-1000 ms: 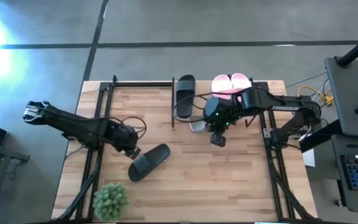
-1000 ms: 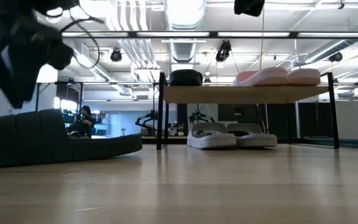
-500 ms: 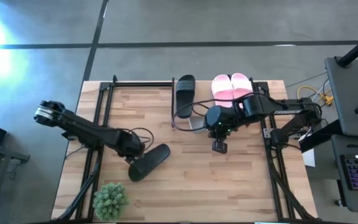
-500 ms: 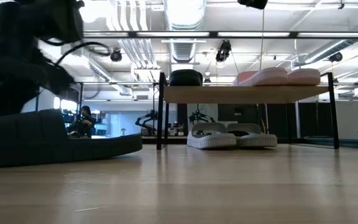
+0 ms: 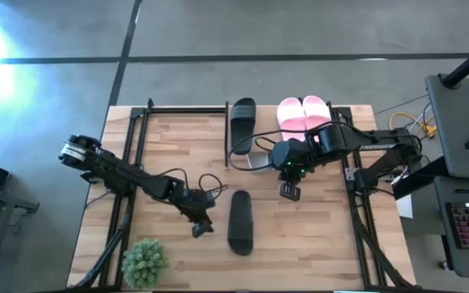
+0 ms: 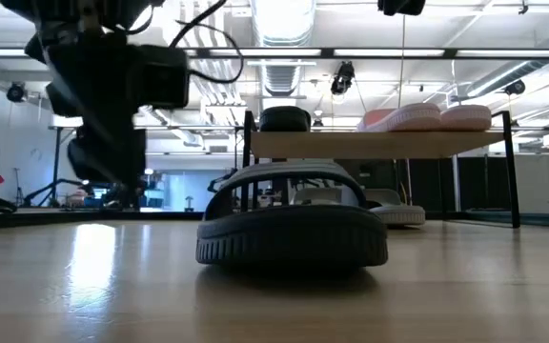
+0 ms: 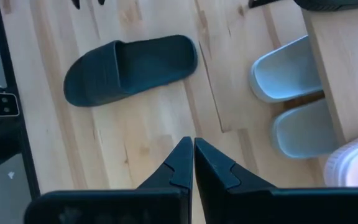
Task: Pick and place slides into the shelf
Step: Put the black slide on the shelf
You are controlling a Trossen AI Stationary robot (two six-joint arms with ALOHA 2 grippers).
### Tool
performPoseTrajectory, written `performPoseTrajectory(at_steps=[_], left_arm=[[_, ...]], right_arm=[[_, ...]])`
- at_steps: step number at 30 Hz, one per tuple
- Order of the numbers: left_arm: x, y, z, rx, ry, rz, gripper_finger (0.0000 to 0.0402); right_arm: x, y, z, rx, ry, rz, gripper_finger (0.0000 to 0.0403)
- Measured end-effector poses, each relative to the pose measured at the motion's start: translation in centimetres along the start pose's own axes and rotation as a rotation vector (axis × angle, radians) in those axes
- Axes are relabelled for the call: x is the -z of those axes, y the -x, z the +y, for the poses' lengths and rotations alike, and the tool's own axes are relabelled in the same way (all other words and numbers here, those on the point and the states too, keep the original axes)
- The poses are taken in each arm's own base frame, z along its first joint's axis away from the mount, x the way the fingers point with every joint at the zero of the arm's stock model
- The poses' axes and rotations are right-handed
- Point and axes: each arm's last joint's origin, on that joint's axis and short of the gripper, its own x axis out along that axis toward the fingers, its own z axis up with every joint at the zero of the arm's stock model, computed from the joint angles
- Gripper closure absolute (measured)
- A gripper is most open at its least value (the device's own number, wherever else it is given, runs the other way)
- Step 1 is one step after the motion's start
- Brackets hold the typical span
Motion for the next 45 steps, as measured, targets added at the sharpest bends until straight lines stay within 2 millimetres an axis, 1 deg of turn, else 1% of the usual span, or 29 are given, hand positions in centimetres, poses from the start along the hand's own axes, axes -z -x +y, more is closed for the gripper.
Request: performPoseTrajectory(at_steps=[5, 7, 10, 13, 15, 19, 23, 27, 30, 33, 36, 39, 41, 45], left_arm=[[1.0, 0.6, 0.6, -0.089, 0.027, 0.085, 0.0236], [1.4, 0.9, 0.8, -0.124, 0.031, 0.120, 0.0236], [2.2, 1.5, 0.8, -0.169, 0.001, 0.170, 0.0236], [3.1, 2.3, 0.8, -0.207, -0.011, 0.227, 0.0236], [3.0, 3.4, 0.0, -0.171, -0.028, 0.206, 0.0236], [1.8, 6.2, -2.2, -0.071, -0.074, 0.067, 0.0236], [1.7, 9.3, -3.1, -0.037, -0.089, -0.069, 0.0236], [2.6, 12.3, -2.9, -0.022, -0.059, -0.093, 0.0236], [3.4, 14.3, -2.5, -0.026, -0.009, -0.090, 0.0236], [4.2, 15.9, -2.0, -0.035, 0.026, -0.098, 0.0236], [4.8, 16.9, -1.6, -0.032, 0.044, -0.109, 0.0236], [5.1, 17.6, -1.4, -0.004, 0.039, -0.130, 0.0236], [5.2, 18.0, -1.4, 0.011, 0.036, -0.142, 0.0236], [5.3, 18.5, -1.4, 0.031, 0.034, -0.155, 0.0236]], right_arm=[[0.2, 0.0, 0.5, -0.006, -0.022, 0.004, 0.0394], [0.5, -0.2, 0.9, -0.020, -0.035, 0.016, 0.0394], [1.0, -0.9, 1.8, -0.057, -0.054, 0.053, 0.0394], [1.4, -2.5, 2.6, -0.120, -0.048, 0.079, 0.0394], [1.1, -4.0, 3.1, -0.201, -0.037, 0.064, 0.0394], [0.2, -7.2, 3.6, -0.364, -0.030, -0.003, 0.0394], [-0.7, -10.0, 3.0, -0.380, -0.075, -0.050, 0.0390], [-1.2, -12.7, 2.2, -0.394, -0.087, 0.016, 0.0359], [-1.3, -14.4, 2.4, -0.418, -0.061, 0.070, 0.0319], [-1.7, -15.9, 2.8, -0.418, -0.037, 0.086, 0.0274], [-2.3, -16.7, 3.3, -0.419, 0.003, 0.084, 0.0239], [-3.0, -17.6, 3.6, -0.419, 0.025, 0.081, 0.0217], [-3.4, -18.2, 3.8, -0.416, 0.027, 0.088, 0.0209], [-3.7, -19.8, 4.1, -0.438, 0.024, 0.127, 0.0208]])
